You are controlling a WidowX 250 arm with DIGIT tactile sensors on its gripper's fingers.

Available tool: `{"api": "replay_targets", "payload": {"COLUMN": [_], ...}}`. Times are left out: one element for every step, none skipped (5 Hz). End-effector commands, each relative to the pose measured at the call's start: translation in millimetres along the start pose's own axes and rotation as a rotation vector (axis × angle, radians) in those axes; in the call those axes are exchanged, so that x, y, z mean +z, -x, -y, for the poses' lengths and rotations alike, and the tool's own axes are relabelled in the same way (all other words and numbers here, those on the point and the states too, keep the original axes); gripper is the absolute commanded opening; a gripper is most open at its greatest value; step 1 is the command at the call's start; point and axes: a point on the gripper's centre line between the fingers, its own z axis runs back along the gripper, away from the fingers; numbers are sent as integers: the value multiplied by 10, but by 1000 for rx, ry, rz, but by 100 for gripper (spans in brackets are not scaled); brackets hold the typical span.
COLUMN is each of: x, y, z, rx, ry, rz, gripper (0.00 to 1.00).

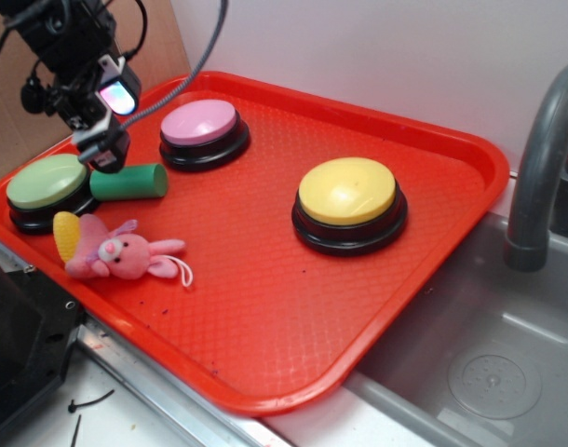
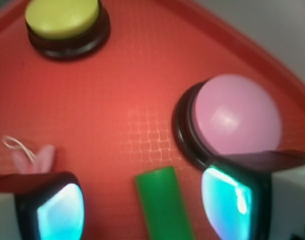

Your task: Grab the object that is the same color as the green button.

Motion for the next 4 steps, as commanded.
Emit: {"api": "replay_targets", "payload": {"x": [-231,-335,-411,-533], "y": [101,145,175,146], "z": [-119,-113,-63,1], "rx": [-22,-38,-66,-103], "ry": [-4,8,48,76], "rz": [-16,-36,-13,-35], "gripper": [100,100,100,100]}}
